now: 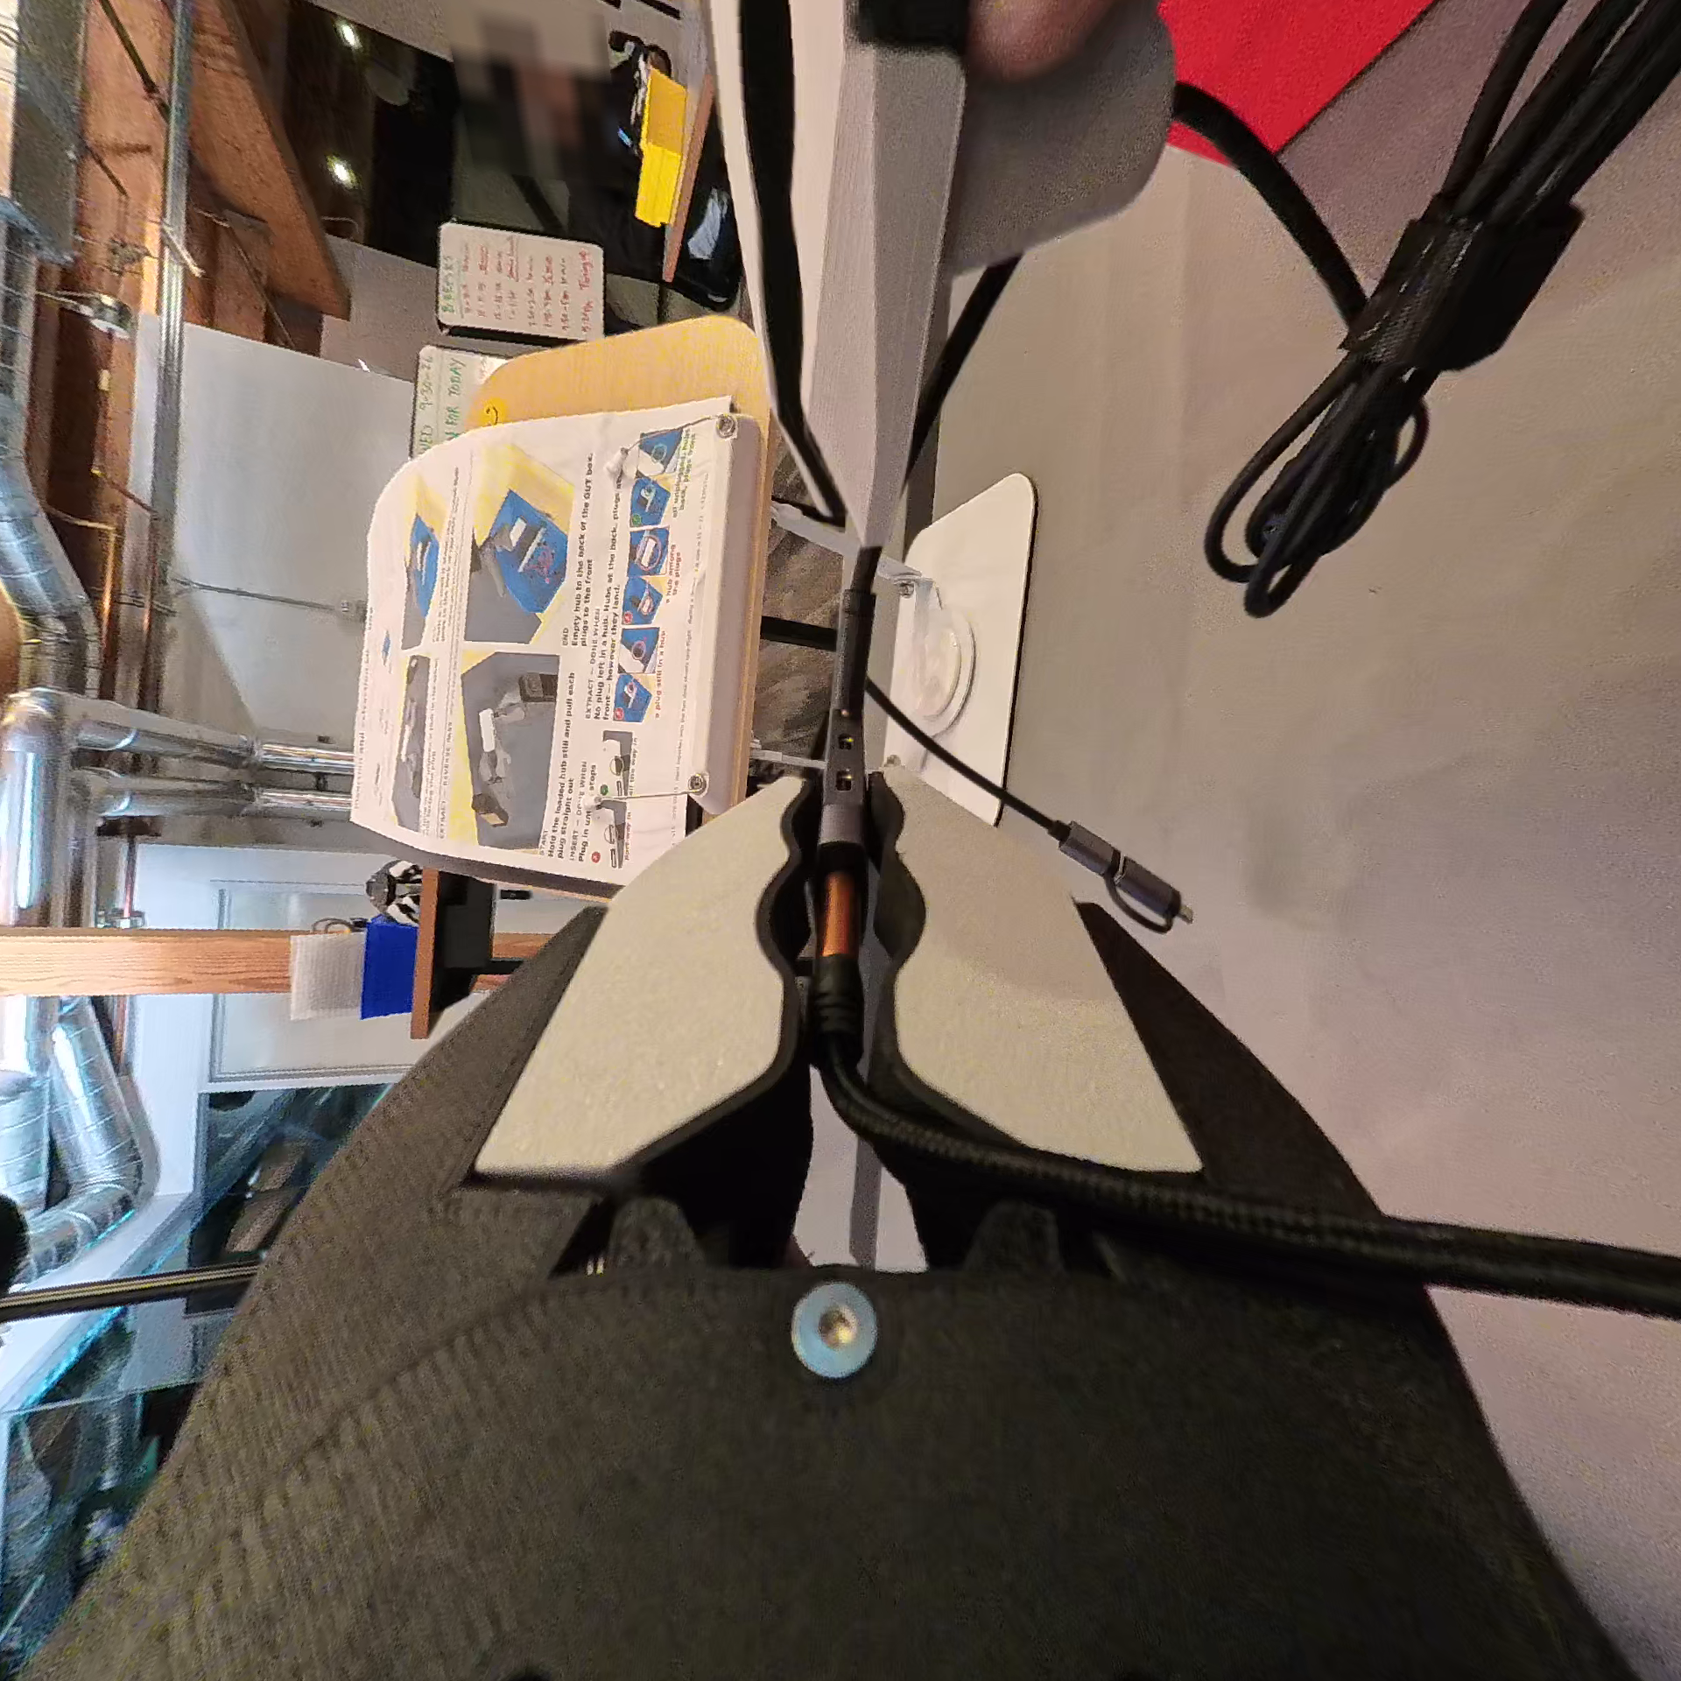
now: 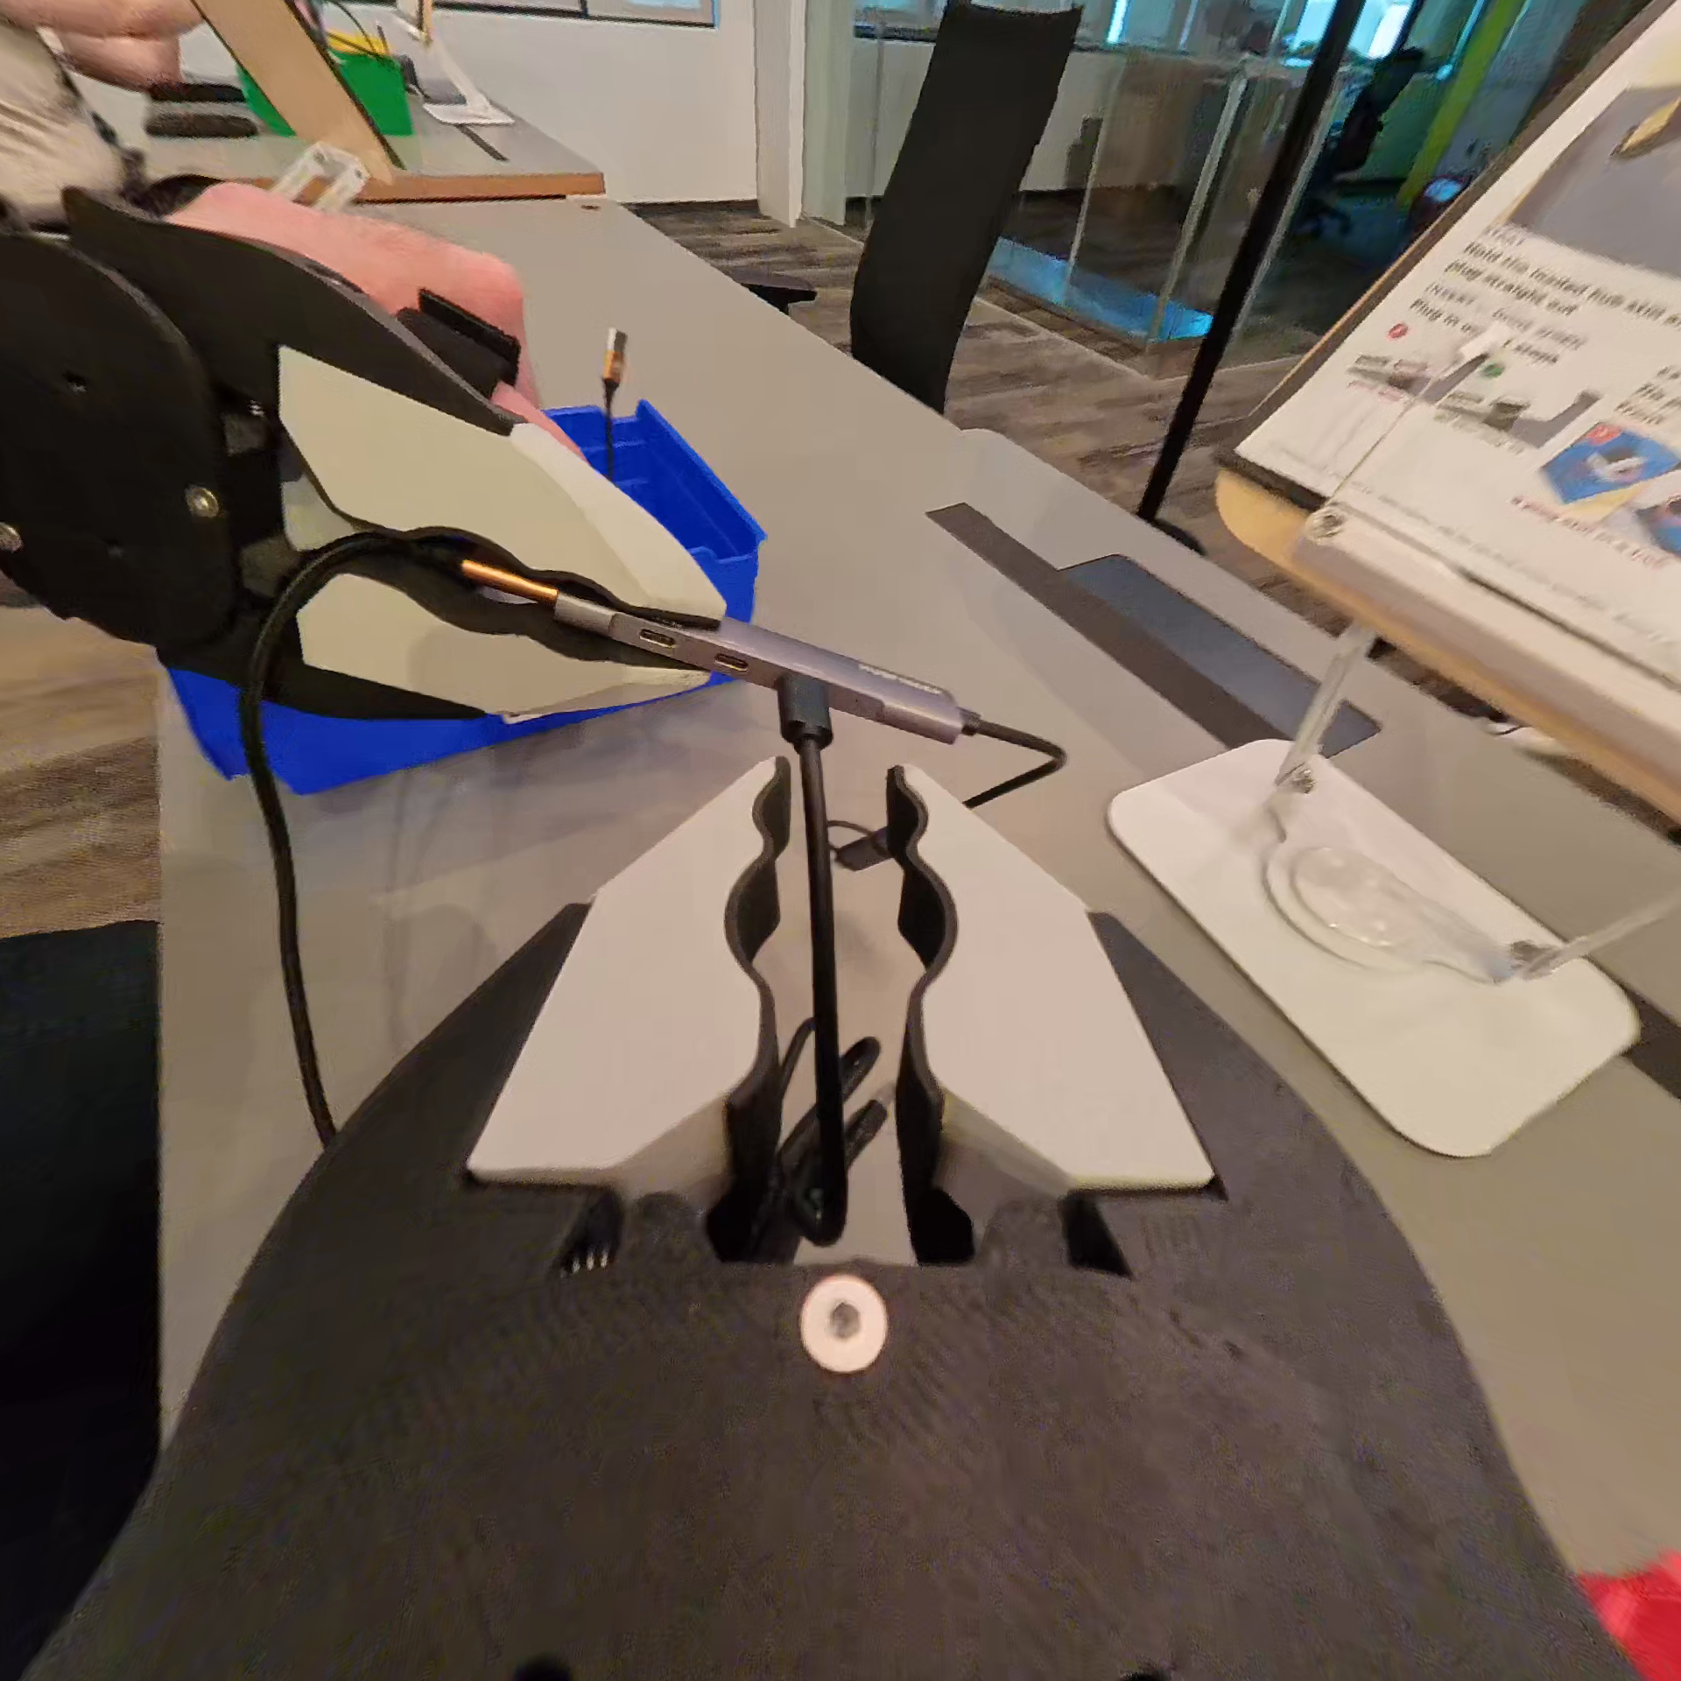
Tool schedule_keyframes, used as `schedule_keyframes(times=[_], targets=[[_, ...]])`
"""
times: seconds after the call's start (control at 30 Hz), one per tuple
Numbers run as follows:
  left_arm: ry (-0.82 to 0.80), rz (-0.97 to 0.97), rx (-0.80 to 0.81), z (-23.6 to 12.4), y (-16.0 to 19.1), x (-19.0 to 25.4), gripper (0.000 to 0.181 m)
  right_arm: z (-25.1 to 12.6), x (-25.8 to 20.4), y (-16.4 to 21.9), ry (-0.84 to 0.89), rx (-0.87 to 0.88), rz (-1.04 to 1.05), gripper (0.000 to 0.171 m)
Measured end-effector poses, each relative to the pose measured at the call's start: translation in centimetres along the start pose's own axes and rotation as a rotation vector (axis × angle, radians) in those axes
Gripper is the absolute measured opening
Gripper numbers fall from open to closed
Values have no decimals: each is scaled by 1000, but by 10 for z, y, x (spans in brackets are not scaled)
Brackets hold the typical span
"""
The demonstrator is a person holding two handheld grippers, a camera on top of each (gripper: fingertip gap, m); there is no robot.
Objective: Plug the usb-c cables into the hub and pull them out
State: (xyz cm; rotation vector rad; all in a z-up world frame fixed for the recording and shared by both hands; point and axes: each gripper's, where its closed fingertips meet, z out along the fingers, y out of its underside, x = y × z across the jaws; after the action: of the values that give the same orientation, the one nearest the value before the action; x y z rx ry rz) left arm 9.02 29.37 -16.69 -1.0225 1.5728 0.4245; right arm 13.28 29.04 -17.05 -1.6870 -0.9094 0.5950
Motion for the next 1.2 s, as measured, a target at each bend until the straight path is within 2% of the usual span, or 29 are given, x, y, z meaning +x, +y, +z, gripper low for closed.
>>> schedule_keyframes(times=[0.1,0.23,0.3,0.6,0.93,1.2], targets=[[-24,7,-5,-6,-3,3,9,9,-7,5,-37,-1,52,21],[-46,17,0,-8,-8,7,9,19,-17,6,-64,19,73,10],[-55,20,5,-8,-10,10,9,22,-20,5,-92,42,120,14],[-80,-13,0,-7,-9,18,9,29,-21,11,-111,95,254,12],[-128,-88,15,-10,-12,13,9,25,-22,2,-86,221,287,10],[-142,-115,30,-13,-14,11,9,21,-23,-2,-81,254,281,10]])
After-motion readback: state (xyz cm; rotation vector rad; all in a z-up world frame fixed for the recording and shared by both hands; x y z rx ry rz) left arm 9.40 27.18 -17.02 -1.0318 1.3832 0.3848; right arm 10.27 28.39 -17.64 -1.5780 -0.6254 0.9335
